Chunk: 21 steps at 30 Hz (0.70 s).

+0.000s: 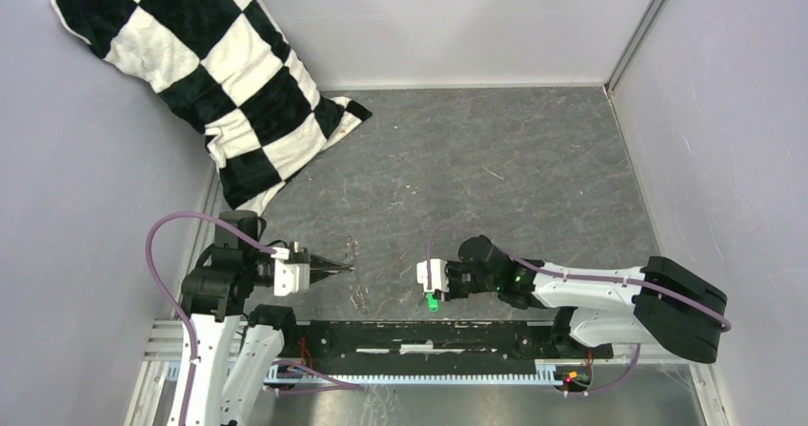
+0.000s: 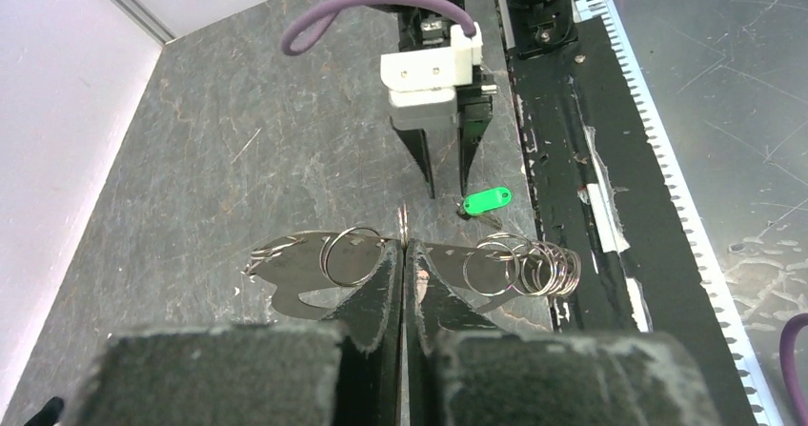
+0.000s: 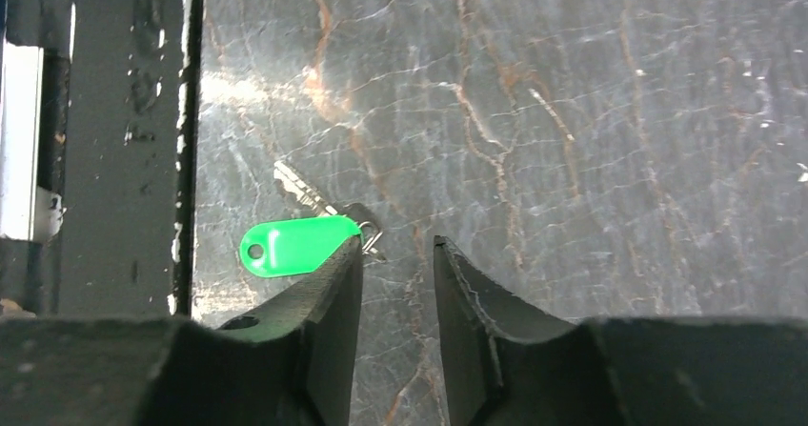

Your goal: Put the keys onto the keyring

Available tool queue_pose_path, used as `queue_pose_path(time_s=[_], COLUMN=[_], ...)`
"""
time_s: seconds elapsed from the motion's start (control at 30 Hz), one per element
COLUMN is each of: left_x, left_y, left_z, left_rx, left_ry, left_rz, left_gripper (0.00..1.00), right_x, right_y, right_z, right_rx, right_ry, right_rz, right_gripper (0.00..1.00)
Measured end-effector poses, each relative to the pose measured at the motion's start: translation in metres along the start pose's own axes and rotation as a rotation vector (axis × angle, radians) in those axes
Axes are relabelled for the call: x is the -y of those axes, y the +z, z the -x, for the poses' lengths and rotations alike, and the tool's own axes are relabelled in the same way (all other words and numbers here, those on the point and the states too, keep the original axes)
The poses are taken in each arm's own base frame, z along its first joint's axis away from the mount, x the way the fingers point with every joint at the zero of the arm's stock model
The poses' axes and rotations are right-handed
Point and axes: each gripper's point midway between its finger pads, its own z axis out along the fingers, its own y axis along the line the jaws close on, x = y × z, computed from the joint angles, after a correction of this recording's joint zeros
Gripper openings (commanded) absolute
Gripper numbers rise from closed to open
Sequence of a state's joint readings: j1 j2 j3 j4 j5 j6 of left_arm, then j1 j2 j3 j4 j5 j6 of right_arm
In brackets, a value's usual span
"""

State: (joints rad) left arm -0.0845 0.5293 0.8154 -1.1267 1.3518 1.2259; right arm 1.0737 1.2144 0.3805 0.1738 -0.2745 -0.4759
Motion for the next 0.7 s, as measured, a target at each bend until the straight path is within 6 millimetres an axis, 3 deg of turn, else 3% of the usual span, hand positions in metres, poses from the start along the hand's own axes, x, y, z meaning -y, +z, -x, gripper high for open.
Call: queue_pose_path(time_s=[0.3, 0.7], left_x=[-0.001, -0.001], left_y=[-0.001, -0.001], left_z=[-0.002, -0.002], left_rx=[-0.013, -0.014], left_ry=[0.0, 0.0], left_rz=[0.004, 0.005], left_gripper=[0.02, 0.02], right_x=[0.006, 0.0], right_y=[-0.006, -0.004], right_z=[0.011, -0.018], right_rx=[0.052, -0.06], right_ry=[0.006, 0.048], right_rz=[-0.008, 0.085], right_gripper=[0.4, 0.43])
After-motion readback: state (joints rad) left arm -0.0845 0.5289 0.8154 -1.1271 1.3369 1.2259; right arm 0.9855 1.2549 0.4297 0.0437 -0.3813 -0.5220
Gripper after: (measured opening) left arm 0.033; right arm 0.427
